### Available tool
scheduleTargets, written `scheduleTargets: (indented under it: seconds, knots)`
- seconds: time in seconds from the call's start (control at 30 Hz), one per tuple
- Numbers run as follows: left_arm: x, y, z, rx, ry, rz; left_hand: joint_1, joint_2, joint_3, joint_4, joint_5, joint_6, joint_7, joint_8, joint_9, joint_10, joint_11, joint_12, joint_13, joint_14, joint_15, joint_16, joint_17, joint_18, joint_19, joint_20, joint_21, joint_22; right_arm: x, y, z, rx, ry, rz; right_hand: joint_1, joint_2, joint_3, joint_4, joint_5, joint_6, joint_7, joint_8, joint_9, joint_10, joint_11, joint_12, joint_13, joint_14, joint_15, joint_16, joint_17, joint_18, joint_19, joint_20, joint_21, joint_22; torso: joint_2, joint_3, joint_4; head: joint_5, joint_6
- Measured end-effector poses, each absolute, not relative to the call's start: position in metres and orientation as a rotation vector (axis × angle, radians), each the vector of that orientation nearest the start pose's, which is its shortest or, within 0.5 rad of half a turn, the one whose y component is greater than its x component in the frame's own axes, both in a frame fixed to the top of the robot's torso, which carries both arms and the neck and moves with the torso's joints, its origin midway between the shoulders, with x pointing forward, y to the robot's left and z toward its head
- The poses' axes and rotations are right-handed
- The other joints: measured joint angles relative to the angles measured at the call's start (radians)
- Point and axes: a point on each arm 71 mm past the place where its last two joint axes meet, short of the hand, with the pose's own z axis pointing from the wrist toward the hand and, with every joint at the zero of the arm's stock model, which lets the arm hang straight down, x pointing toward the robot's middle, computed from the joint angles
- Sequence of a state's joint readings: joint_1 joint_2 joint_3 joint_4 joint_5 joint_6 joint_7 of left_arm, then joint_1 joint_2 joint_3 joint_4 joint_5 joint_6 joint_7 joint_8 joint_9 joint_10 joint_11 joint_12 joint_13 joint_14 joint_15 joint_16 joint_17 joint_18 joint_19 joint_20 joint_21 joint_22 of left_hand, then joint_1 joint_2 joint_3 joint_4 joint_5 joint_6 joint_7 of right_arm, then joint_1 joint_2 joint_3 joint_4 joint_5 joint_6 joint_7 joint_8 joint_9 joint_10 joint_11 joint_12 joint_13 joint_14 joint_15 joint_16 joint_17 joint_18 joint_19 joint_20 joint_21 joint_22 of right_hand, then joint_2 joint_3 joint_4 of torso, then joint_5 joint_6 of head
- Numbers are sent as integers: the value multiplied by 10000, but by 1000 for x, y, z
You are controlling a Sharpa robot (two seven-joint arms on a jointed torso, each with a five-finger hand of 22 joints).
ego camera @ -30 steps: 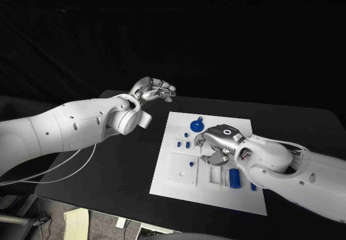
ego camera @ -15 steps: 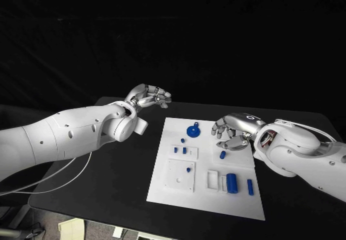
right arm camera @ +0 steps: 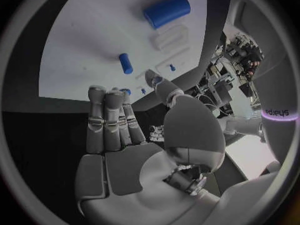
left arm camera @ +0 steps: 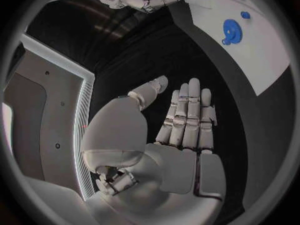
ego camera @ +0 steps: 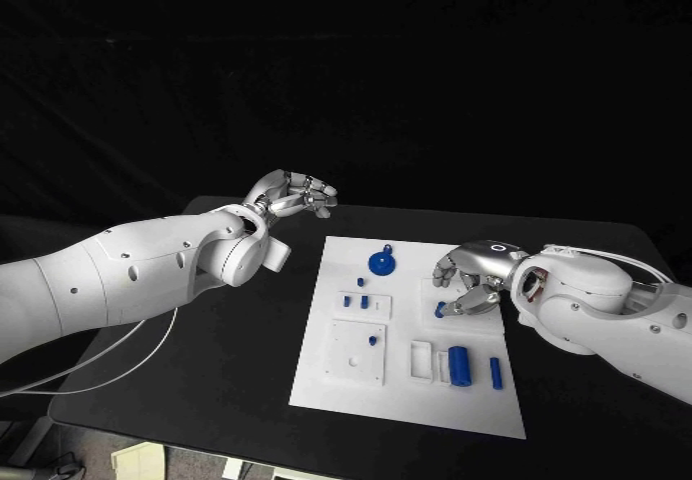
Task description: Assemble the parts on the task board
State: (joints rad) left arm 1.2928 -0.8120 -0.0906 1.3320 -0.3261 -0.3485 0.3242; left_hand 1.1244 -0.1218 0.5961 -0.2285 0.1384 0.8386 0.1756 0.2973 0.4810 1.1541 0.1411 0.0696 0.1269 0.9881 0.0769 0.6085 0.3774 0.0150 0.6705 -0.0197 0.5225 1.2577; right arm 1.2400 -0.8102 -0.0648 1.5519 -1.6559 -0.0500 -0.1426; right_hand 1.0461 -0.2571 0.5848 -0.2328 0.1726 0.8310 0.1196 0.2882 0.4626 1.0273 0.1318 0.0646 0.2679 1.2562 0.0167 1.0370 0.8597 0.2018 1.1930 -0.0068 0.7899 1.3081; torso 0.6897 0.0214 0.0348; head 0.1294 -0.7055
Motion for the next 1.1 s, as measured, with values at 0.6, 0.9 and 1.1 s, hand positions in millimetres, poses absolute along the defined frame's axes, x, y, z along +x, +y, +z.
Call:
scheduleTargets:
  seconds: [0.6,0.9,1.1]
  knots:
    - [532,251,-158,-7741,14426,-12390,0,0,0,0,0,-35,36,0,-9,0,0,0,-9,0,0,-38,50,0,36,-36,0,19,475,-166,-212,-5591,18432,4347,824,135,840,689,-1222,145,220,147,25,470,-229,272,-599,-142,-204,-50,-406,0,-122,-4,-312,0,9,0,7,-109,-20]
    - [533,251,-158,-7746,14423,-12383,0,0,0,0,0,-35,36,0,-19,0,0,0,-10,1,-1,-38,72,0,36,-36,0,18,476,-164,-213,-5519,18260,4415,1094,249,1532,857,-1222,268,385,254,24,990,-285,388,-672,-88,-251,48,-484,-6,-12,-43,-312,0,10,3,12,-117,-43]
    - [533,251,-158,-7747,14422,-12381,0,0,0,0,0,-34,37,0,-19,-23,23,0,-17,35,-35,-38,84,-1,36,-36,0,24,476,-164,-213,-5488,18196,4420,1113,268,1698,888,-1222,381,426,301,23,1134,-385,427,-671,-50,-260,106,-506,-15,-7,-42,-273,0,9,1,4,-117,-65]
